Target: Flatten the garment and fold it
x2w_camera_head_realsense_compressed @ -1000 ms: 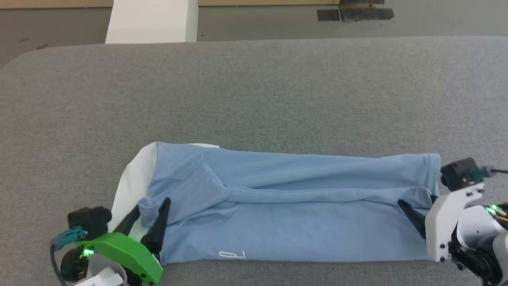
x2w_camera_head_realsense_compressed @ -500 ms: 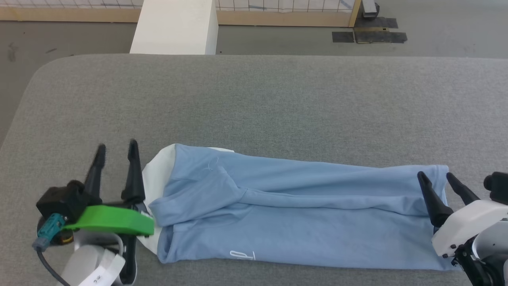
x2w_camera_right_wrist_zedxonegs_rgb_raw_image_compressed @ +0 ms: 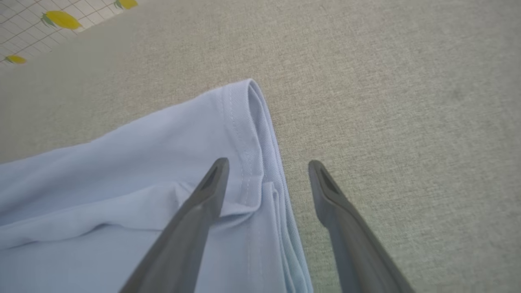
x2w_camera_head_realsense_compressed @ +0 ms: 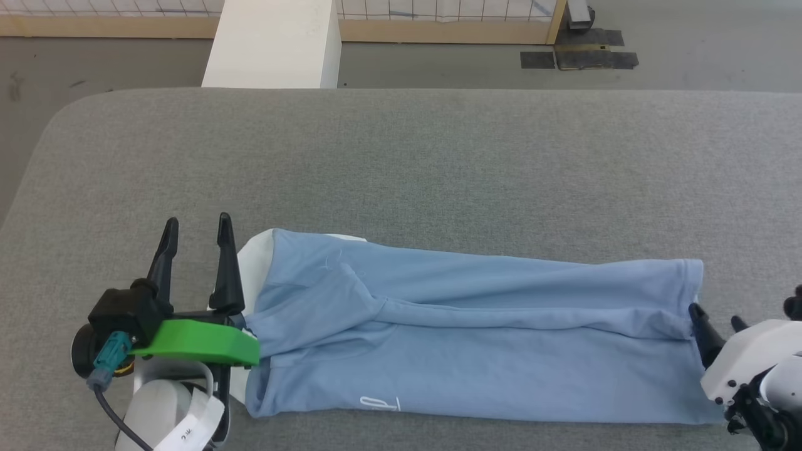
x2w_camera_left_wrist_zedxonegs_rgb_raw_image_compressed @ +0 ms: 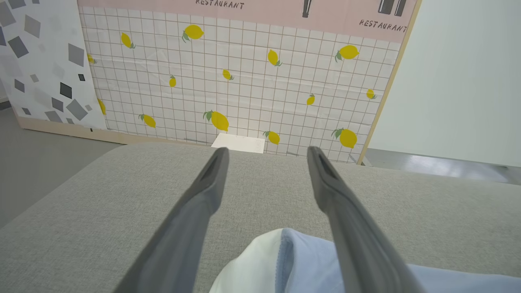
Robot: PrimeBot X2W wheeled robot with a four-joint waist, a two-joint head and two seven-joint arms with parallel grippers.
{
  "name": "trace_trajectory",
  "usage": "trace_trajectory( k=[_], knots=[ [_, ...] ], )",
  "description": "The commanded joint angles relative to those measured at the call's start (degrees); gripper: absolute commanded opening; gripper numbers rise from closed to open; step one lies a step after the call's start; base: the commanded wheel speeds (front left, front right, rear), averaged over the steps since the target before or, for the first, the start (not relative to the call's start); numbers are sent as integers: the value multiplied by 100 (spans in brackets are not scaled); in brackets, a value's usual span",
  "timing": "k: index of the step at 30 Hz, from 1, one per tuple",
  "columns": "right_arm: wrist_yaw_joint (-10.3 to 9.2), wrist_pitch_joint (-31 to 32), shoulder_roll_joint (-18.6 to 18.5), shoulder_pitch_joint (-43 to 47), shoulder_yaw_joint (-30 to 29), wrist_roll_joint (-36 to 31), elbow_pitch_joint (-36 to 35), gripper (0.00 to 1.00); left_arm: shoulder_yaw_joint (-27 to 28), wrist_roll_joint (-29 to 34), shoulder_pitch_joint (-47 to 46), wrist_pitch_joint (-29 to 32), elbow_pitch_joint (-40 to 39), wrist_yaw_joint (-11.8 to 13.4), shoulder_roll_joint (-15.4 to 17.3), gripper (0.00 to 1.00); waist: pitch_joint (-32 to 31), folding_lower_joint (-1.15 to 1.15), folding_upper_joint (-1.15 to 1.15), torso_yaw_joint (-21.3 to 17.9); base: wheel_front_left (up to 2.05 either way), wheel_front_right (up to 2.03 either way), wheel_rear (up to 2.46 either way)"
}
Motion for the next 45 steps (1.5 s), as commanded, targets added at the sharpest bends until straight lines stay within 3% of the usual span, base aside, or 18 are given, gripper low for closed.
trace_trajectory(
  k=[1,8,14,15,16,19,27,38,45],
  knots=[
    [-9,152,11,-151,-16,-17,153,100,63,121,-64,-26,38,-68,-62,100,7,0,0,-11,0,0,0],
    [-9,980,12,-391,16,-199,708,100,193,306,-90,-27,152,-240,-204,100,41,0,0,21,0,0,0],
    [-9,1663,12,-385,109,34,907,100,248,380,-98,-27,215,-319,-268,100,30,0,0,71,0,0,0],
    [-9,1745,12,-374,137,100,915,87,262,388,-95,-27,223,-329,-276,100,25,0,0,74,0,0,0],
    [-9,1804,12,-365,167,172,916,54,272,393,-91,-27,228,-336,-281,100,20,0,0,74,0,0,0],
    [-9,1778,12,-349,253,249,804,0,311,414,-77,-27,238,-358,-296,100,7,0,0,63,0,0,0],
    [-9,1460,12,-347,-110,-181,606,0,356,450,-71,-27,239,-394,-317,100,26,0,0,29,0,0,0],
    [-9,862,-73,-570,-1656,-1694,226,0,398,469,-137,-27,251,-418,-327,100,147,0,0,59,0,0,0],
    [-9,653,-282,-533,-1527,-1978,146,0,394,467,-140,-27,267,-425,-329,100,138,0,0,98,0,0,0]
  ],
)
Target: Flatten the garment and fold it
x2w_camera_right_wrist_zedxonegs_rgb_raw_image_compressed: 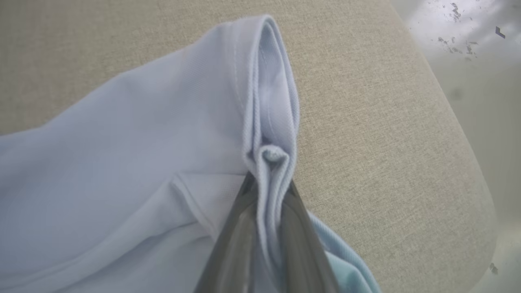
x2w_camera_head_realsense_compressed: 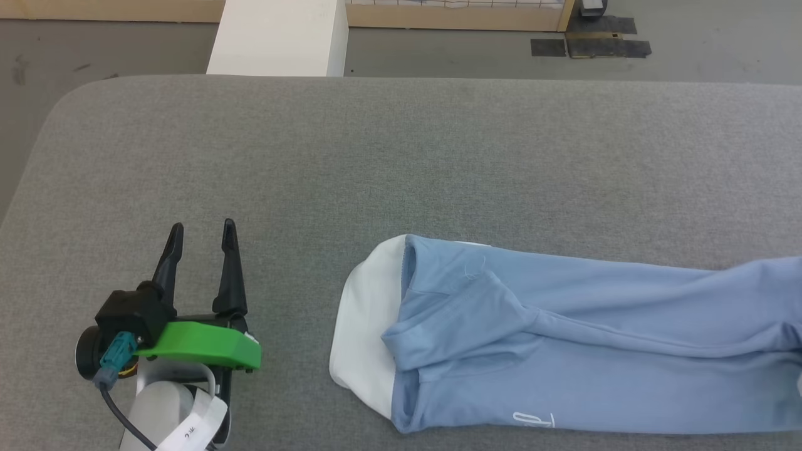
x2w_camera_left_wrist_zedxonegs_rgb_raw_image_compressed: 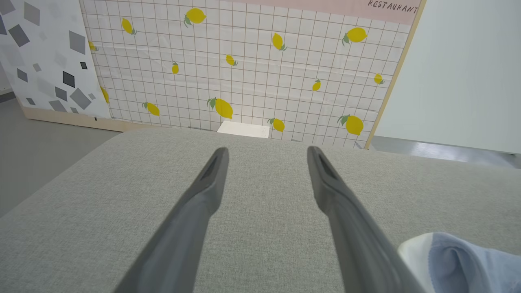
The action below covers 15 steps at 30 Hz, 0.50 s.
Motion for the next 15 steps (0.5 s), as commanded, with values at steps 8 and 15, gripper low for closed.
trace_trajectory(
  k=[8,15],
  knots=[
    [-11,1120,137,628,1492,737,-1940,0,21,23,-12,-27,20,-30,-26,100,-104,0,0,-1,0,0,0],
    [-11,2119,-163,890,3564,1209,-3958,0,-29,69,-70,-27,50,-34,-26,100,-77,0,0,17,0,0,0]
  ],
)
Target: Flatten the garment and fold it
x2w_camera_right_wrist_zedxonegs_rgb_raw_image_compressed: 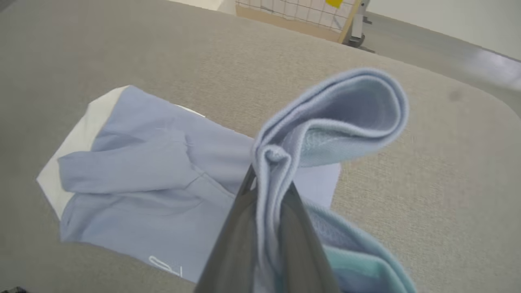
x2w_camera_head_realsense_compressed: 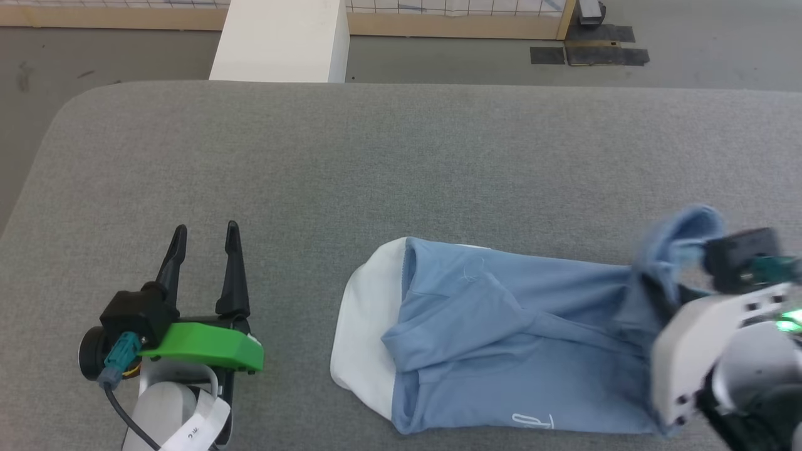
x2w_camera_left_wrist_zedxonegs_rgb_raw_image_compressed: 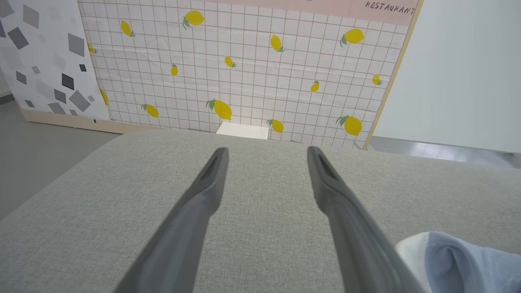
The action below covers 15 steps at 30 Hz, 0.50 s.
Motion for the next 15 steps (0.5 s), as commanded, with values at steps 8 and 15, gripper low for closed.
trace_trajectory(
  k=[8,15],
  knots=[
    [-9,-113,-398,-1080,2269,204,305,0,-85,19,-177,-27,22,-34,-22,100,108,0,0,169,0,0,0],
    [-9,-676,-37,-2059,3402,248,1804,0,-214,-42,-268,-27,22,-36,-22,100,253,0,0,415,0,0,0]
  ],
)
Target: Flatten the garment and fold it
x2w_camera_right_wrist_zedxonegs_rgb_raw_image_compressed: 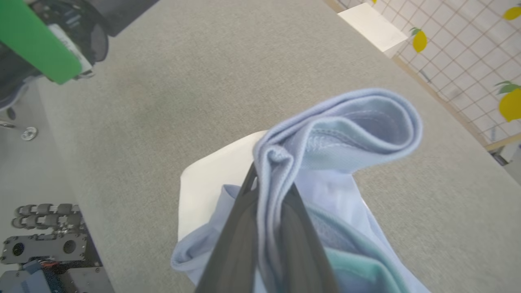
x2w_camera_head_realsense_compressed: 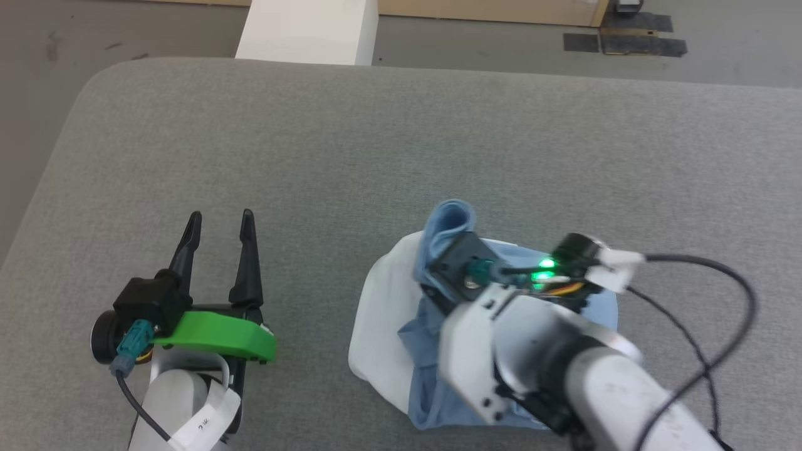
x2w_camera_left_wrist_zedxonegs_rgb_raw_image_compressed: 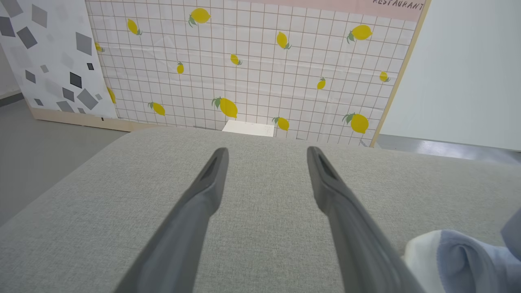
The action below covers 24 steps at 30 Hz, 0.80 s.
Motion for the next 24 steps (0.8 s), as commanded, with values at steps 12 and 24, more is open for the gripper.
trace_trajectory(
  k=[12,24],
  knots=[
    [-9,-783,418,-1017,818,-27,2542,0,-128,-128,-252,-26,-36,6,-15,100,373,0,0,343,0,0,0],
    [-9,-1442,478,-1183,823,1065,3186,100,-180,-134,-251,-26,26,60,-15,100,303,0,0,282,0,0,0]
  ],
)
